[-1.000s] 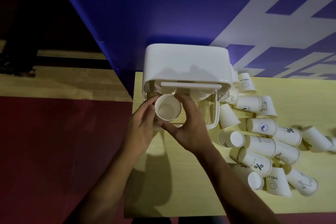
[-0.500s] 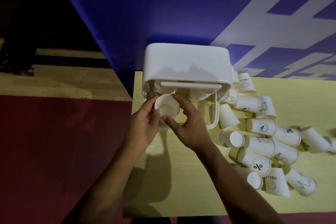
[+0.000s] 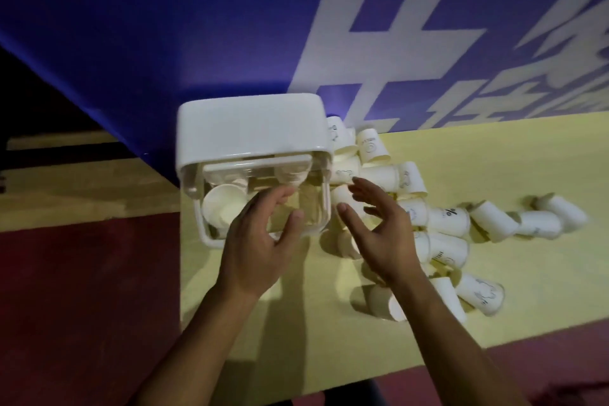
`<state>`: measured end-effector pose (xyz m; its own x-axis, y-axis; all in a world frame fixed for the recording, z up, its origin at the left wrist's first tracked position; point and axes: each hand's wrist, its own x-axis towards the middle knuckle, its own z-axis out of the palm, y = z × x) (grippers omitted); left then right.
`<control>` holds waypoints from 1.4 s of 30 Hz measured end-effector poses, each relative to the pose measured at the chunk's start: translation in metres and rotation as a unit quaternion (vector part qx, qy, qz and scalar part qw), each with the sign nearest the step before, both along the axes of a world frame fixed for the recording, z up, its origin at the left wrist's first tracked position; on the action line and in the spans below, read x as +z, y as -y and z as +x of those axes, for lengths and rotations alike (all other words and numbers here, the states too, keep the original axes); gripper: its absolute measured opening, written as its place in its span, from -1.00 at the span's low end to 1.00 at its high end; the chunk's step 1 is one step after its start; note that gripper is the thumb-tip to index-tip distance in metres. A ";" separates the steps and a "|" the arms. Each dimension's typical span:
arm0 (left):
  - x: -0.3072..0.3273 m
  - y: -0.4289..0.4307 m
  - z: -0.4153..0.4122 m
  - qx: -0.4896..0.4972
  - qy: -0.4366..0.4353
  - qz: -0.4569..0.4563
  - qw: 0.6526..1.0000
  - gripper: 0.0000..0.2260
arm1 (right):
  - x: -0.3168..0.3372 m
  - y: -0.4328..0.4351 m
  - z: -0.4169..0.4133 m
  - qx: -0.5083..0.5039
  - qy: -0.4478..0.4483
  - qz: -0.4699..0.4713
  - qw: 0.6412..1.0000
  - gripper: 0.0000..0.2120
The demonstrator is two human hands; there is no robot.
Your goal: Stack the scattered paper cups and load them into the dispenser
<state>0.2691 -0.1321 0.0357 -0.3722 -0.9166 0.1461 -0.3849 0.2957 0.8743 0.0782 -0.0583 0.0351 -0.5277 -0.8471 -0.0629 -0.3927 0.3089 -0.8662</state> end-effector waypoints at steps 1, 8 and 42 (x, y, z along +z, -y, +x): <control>0.002 -0.004 -0.025 -0.028 0.006 0.004 1.000 -0.67 | 0.004 -0.014 -0.020 -0.023 -0.002 0.000 1.000 -0.53; 0.001 -0.053 -0.214 -0.179 0.094 0.030 0.979 -0.58 | 0.016 -0.123 -0.156 -0.151 0.006 0.008 0.988 -0.58; -0.061 -0.149 -0.496 -0.168 0.113 0.074 0.976 -0.24 | -0.136 -0.220 -0.526 -0.087 -0.050 0.232 0.968 -0.15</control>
<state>-0.2267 0.0166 -0.0258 -0.6628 -0.7421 -0.1000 -0.4767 0.3152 0.8206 -0.4476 0.1619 -0.1006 -0.6823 -0.6382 -0.3567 -0.3746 0.7241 -0.5791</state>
